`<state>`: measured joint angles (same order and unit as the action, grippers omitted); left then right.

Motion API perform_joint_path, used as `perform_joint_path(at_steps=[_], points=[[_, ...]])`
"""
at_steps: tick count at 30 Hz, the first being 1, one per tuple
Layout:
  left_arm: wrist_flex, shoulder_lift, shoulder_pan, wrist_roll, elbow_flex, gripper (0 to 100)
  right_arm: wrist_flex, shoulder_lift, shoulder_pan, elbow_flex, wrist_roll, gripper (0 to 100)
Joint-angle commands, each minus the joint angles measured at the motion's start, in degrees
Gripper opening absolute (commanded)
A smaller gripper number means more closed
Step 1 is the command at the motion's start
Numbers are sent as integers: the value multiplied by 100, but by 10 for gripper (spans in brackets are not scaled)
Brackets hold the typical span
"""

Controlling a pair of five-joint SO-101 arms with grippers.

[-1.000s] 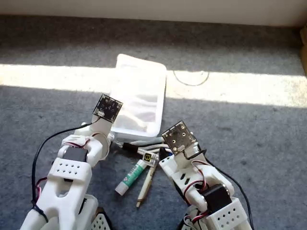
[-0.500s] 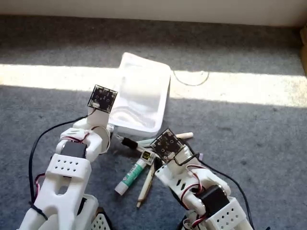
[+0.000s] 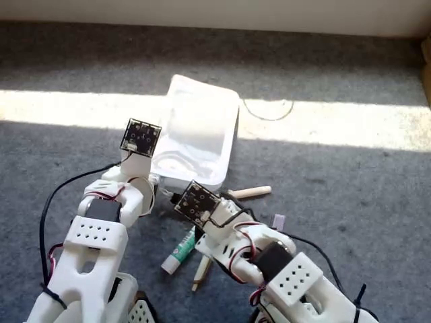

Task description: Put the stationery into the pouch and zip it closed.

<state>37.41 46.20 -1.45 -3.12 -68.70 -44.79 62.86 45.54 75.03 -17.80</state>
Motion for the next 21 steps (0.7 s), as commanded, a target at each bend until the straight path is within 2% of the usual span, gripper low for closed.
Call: perform_joint_path(at_steps=[1, 8, 21], points=[[26, 171, 66, 62, 321, 6, 752, -585, 145, -374, -79, 285], [26, 171, 66, 70, 321, 6, 1516, -1270, 479, -374, -79, 285], [26, 154, 66, 70, 312, 6, 3108, -2791, 453, -382, -79, 285]])
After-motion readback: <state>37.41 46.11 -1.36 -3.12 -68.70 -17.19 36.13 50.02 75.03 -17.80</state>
